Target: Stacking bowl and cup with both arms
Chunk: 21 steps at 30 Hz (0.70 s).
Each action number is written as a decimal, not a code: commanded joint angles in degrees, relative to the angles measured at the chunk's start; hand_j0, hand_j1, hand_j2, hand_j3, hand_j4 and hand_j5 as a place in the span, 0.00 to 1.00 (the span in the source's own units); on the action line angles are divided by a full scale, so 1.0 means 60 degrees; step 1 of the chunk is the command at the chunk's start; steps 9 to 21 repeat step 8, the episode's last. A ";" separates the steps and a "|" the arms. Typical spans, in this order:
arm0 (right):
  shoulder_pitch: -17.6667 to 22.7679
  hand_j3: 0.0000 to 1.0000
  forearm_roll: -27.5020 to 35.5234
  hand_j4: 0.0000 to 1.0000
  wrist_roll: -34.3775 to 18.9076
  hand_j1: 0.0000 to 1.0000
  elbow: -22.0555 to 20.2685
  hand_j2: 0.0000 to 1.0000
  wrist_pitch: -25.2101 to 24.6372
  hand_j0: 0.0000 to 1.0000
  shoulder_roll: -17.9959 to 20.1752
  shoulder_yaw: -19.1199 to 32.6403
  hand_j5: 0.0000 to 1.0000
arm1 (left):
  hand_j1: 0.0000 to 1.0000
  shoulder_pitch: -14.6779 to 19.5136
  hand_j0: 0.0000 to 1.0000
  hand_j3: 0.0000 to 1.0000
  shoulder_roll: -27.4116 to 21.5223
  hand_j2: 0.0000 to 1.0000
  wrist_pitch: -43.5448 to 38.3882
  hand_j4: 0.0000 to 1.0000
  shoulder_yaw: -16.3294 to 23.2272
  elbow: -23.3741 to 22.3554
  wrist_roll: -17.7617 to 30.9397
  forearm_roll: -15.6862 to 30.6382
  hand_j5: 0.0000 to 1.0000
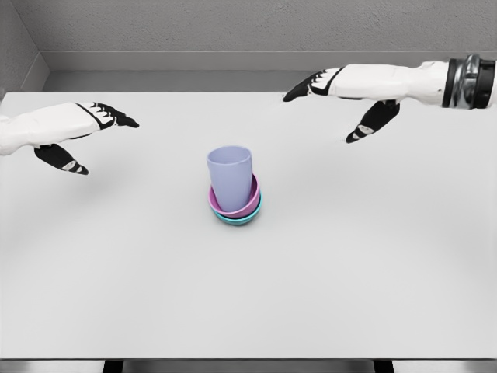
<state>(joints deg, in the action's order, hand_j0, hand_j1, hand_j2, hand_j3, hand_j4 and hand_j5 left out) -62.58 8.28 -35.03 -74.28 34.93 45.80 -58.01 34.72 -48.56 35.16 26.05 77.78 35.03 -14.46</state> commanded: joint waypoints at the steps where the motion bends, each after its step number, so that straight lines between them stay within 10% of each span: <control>1: 0.0044 1.00 0.0246 1.00 0.0005 1.00 0.0457 1.00 0.0012 1.00 0.0292 0.0351 1.00 | 1.00 0.0000 1.00 1.00 -0.0007 1.00 -0.0027 1.00 0.0009 -0.0044 -0.0005 0.0038 1.00; 21: 0.0513 1.00 0.0422 1.00 0.0005 1.00 0.0516 1.00 0.0012 1.00 0.0439 0.0513 1.00 | 1.00 0.0000 1.00 1.00 0.0052 1.00 -0.0027 1.00 0.0126 0.0029 -0.0005 -0.0021 1.00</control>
